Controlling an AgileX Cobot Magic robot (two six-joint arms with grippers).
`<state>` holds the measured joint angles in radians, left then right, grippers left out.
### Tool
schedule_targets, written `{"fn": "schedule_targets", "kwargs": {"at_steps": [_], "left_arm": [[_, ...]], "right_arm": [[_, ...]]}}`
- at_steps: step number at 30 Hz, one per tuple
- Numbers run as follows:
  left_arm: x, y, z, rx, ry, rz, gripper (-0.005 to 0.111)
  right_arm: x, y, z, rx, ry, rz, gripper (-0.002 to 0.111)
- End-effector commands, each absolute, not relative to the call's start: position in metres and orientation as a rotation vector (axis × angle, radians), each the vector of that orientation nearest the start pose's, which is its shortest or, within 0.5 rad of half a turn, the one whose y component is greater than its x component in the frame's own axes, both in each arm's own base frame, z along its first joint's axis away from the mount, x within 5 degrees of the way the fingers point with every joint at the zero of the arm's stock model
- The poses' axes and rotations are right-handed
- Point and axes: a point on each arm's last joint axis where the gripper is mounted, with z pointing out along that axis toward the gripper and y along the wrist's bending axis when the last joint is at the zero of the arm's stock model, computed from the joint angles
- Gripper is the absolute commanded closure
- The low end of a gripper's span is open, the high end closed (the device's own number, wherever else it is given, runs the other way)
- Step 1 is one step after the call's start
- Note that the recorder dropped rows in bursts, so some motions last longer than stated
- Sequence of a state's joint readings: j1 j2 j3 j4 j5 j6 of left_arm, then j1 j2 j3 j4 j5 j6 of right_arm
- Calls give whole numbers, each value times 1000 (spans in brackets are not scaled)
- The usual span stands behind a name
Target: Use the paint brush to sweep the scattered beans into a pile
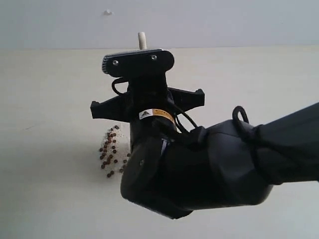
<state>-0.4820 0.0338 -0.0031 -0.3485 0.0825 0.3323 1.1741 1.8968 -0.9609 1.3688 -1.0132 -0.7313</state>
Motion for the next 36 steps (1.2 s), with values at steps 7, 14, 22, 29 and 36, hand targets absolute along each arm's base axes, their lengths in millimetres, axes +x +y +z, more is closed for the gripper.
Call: {"fn": "schedule_targets", "kwargs": {"at_steps": [7,14,22,29,36], "left_arm": [[51,-30,204,402,1558,-411,107],[51,-30,204,402,1558,-411,107],[51,-30,204,402,1558,-411,107],[51,-30,204,402,1558,-411,107],[51,-30,204,402,1558,-411,107]], "right_arm": [[217,340,155,189,1641,685,108],[237,380,143,259,1558,709,108],[246,377,125,346,1632,440,108],[249,376,120,280,1700,368,108],[258,370,115,284,1824,231,108]]}}
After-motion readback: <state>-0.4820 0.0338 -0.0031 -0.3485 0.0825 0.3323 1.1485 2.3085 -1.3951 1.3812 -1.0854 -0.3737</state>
